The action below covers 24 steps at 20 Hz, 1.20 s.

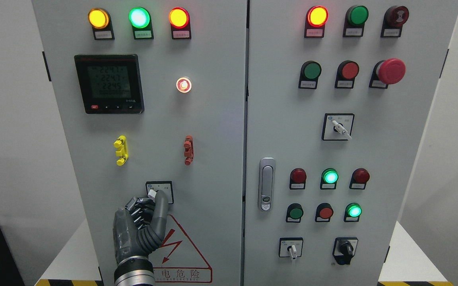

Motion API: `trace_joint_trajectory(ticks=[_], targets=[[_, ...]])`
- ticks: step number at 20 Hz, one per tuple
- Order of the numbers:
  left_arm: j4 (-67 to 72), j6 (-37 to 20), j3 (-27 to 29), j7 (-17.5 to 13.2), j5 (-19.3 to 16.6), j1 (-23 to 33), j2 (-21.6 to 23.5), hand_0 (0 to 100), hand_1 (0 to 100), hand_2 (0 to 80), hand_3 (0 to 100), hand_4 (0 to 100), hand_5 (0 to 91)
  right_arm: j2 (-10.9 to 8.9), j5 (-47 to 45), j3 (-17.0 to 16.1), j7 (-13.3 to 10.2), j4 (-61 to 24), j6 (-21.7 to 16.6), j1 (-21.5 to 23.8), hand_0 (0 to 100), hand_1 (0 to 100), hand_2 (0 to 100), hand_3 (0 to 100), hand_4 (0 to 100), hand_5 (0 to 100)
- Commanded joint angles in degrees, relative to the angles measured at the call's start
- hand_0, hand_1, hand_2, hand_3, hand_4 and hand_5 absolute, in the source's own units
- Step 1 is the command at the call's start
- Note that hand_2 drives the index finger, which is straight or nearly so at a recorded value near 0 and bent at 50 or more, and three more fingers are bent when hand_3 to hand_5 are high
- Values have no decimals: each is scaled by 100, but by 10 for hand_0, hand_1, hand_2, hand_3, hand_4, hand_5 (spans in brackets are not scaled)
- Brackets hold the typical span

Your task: Turn on light switch 1

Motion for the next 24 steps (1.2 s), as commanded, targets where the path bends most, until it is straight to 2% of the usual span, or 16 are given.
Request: trace_joint_trajectory(ticks=[1, 4, 6, 11, 24], targets=[[0, -5, 8, 26, -2, 0, 0, 521, 471, 616, 925, 899, 791, 2, 0, 1, -6, 0, -1, 0, 0, 0, 0, 0, 0, 0], [0, -5, 8, 26, -2, 9, 0, 559, 404, 620, 927, 901, 791, 2, 0, 1, 3, 0, -1, 0, 0, 0, 0, 0, 0, 0], [0, -5, 8, 26, -2, 18, 0, 550, 380, 622, 928, 902, 791, 2, 0, 1, 3, 0, -1, 0, 0, 0, 0, 0, 0, 0], [17, -5, 8, 18, 6, 18, 8, 422, 370, 628, 930, 902, 790, 2, 0, 1, 3, 0, 8, 0, 0, 0, 0, 0, 0, 0], [17, -5, 8, 26, 6, 18, 8, 261, 345, 636, 942, 907, 797, -7, 0, 1, 3, 0, -1, 0, 0, 0, 0, 0, 0, 0]])
